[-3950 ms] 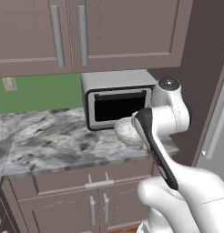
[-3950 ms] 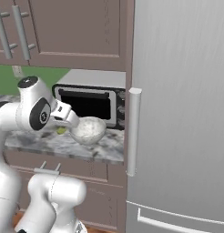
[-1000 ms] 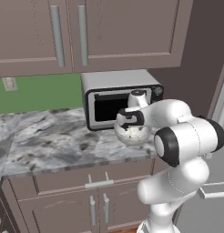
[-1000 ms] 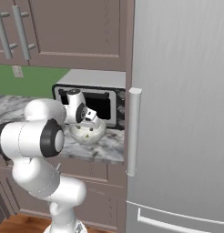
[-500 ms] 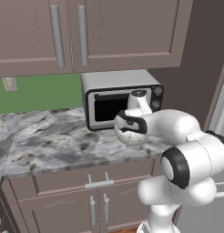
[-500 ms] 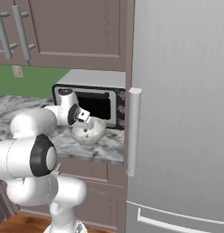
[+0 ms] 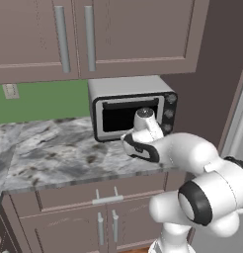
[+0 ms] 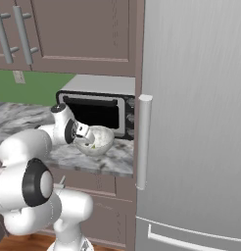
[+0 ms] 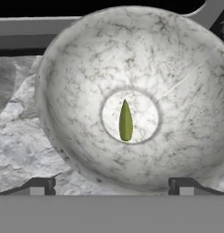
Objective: Pick the lemon wedge from the cabinet and place it in the bowl. Then pick the bowl and place it in the sink. Then turn on the sink facuet.
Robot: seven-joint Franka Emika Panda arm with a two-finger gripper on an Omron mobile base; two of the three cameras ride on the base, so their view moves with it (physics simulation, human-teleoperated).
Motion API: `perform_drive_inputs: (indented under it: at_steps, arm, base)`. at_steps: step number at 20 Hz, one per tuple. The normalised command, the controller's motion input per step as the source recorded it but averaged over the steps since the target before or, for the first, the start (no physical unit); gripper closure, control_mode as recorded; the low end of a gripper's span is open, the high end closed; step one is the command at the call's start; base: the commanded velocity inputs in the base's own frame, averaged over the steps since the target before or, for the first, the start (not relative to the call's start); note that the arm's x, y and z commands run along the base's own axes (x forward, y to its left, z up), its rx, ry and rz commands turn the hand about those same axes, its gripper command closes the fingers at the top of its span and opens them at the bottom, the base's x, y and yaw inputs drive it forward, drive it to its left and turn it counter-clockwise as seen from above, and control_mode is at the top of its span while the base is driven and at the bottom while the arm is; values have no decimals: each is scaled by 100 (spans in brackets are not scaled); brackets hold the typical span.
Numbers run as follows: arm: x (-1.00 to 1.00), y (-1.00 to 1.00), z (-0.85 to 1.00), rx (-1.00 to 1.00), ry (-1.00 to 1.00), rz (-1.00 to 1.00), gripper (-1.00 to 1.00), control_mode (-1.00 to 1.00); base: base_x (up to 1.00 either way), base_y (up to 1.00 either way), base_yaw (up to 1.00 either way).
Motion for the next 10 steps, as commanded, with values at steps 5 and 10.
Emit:
perform_drive_inputs:
  at_steps: [5,10]
  arm:
    - [6,0,-3,-3,0,5,-100,-100]
    - [16,0,-10,-4,6,7,-100,-100]
  base:
    - [0,0,0]
    - [0,0,0]
